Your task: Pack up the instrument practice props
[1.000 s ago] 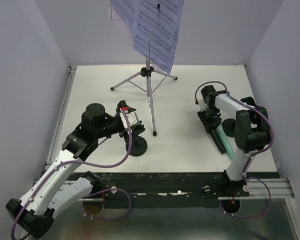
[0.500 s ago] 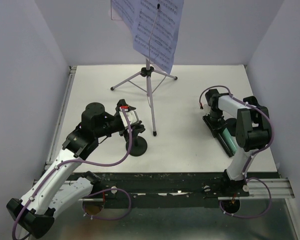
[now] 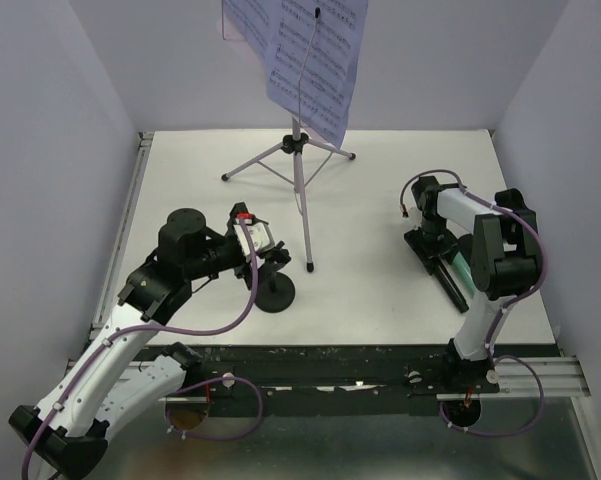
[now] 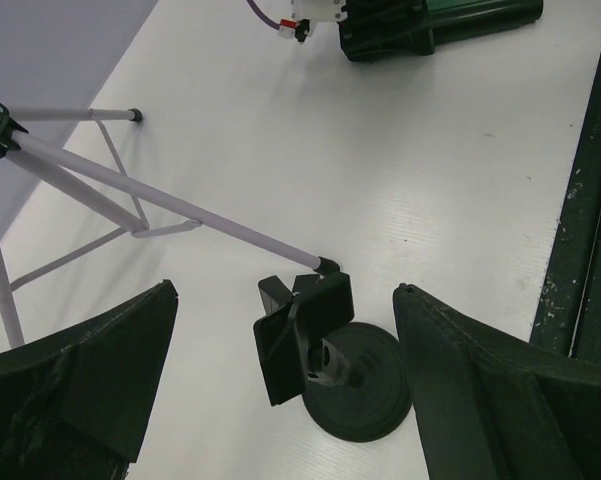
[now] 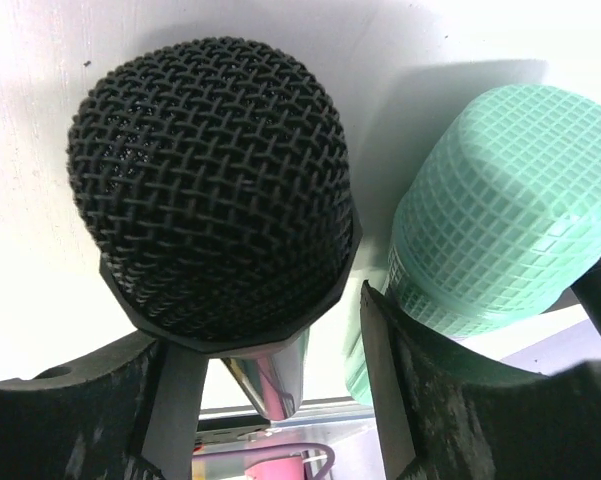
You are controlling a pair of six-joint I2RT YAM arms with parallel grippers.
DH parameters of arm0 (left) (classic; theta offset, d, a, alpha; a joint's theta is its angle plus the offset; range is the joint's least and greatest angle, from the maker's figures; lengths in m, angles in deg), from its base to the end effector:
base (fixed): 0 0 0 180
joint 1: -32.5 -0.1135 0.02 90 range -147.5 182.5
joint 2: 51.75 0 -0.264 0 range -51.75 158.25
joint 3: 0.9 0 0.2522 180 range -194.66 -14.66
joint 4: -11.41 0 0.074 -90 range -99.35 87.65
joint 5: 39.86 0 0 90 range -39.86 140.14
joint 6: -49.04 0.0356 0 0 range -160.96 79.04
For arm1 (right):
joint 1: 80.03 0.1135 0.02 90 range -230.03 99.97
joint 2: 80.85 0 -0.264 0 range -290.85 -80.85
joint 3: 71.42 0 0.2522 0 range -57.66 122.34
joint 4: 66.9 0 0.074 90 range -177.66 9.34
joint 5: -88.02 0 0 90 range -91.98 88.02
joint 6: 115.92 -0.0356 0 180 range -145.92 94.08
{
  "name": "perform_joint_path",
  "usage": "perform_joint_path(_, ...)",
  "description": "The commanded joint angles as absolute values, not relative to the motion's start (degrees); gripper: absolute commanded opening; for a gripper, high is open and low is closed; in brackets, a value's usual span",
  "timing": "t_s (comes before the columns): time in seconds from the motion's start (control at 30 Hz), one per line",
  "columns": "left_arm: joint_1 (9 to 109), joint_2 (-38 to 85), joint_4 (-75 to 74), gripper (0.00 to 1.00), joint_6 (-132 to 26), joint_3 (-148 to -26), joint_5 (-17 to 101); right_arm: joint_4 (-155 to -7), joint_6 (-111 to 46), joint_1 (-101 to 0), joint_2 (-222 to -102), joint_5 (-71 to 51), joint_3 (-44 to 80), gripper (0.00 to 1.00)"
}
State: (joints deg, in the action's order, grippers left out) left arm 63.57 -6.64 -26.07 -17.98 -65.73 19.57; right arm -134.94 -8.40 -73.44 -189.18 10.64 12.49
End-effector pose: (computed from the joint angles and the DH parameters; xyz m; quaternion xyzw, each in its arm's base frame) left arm 0.1369 -0.1036 0.3537 0.4925 0.6235 -0.2525 0.5522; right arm 0.3267 0.0299 0.1512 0.2098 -0.9713 0.1074 0.0317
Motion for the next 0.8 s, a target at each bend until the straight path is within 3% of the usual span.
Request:
perform_joint_path(0.0, 63.3, -8.9, -29.7, 0.99, -20.8, -67.8, 21.1, -134.7, -7.7, -74.1, -188.9, 12.4, 12.3, 0.69)
perform_joint_path(0.77, 62.6, -12.1, -27.3, 0.99, -20.0, -64.5, 18.9, -134.3, -7.9, -74.0, -182.7, 18.1, 14.6, 0.69)
